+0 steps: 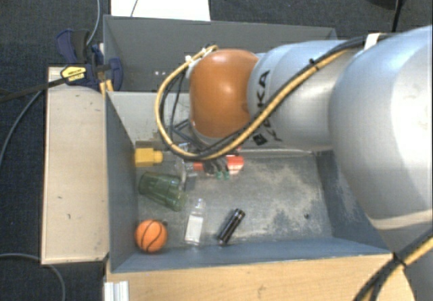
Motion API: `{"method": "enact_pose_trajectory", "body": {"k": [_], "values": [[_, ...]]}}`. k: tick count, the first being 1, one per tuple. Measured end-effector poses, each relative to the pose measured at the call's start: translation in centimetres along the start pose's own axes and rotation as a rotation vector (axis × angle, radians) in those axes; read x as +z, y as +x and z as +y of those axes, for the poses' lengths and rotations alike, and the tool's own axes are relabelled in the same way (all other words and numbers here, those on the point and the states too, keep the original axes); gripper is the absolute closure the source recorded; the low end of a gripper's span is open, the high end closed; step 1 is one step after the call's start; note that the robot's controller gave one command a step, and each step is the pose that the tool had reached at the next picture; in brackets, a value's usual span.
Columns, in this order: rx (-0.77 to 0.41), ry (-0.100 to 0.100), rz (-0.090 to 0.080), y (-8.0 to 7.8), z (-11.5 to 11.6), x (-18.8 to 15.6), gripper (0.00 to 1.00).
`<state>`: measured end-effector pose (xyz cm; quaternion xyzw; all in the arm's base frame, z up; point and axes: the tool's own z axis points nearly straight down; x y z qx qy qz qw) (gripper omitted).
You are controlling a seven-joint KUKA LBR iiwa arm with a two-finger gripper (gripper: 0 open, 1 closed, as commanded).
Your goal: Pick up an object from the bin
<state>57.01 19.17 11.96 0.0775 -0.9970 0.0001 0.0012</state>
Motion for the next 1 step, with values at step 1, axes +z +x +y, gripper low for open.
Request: {"method": "enact_pose_trajectory", "body": {"k": [1], "values": [[0.001, 0.000, -0.002, -0.16, 0.00, -1.63, 1.00]]}}
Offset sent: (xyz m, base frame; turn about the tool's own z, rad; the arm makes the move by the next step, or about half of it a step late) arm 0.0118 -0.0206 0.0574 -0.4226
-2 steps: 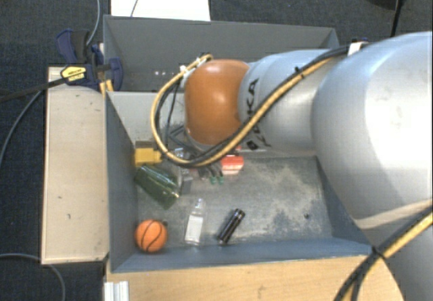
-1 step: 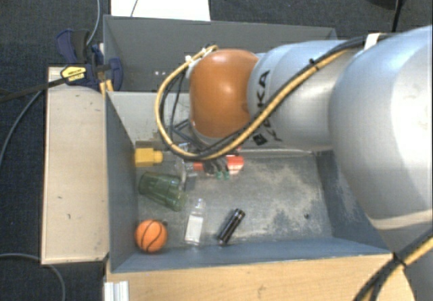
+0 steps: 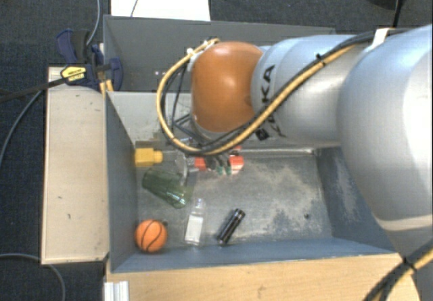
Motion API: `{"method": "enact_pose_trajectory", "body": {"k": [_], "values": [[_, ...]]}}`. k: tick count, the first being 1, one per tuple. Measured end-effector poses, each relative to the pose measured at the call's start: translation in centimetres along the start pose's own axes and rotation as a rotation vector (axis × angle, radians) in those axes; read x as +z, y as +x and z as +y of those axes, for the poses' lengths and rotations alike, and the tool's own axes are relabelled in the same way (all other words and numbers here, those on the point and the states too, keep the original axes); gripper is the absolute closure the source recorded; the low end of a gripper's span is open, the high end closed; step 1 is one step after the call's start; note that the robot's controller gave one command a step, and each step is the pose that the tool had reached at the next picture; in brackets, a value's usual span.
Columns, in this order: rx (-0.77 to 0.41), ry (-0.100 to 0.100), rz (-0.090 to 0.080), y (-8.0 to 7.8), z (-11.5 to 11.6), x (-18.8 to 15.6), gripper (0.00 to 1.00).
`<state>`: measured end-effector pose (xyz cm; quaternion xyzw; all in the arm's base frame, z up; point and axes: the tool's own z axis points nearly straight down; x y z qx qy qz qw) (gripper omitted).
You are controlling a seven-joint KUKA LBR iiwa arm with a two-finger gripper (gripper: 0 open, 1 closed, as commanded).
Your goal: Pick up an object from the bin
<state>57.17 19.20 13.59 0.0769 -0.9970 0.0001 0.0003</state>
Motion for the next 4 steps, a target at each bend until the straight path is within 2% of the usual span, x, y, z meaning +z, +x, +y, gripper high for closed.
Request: {"method": "enact_pose_trajectory", "body": {"k": [1, 2, 3, 4], "values": [[-0.097, -0.002, -0.014, -0.7, -0.4, -3.3, 1.00], [-0.371, -0.001, 0.000, 0.0, -0.8, -7.8, 1.00], [-0.247, -0.002, -0.024, -0.8, -1.7, -5.9, 1.00], [-0.261, -0.002, 0.000, 0.0, -0.9, -2.3, 1.00]]}}
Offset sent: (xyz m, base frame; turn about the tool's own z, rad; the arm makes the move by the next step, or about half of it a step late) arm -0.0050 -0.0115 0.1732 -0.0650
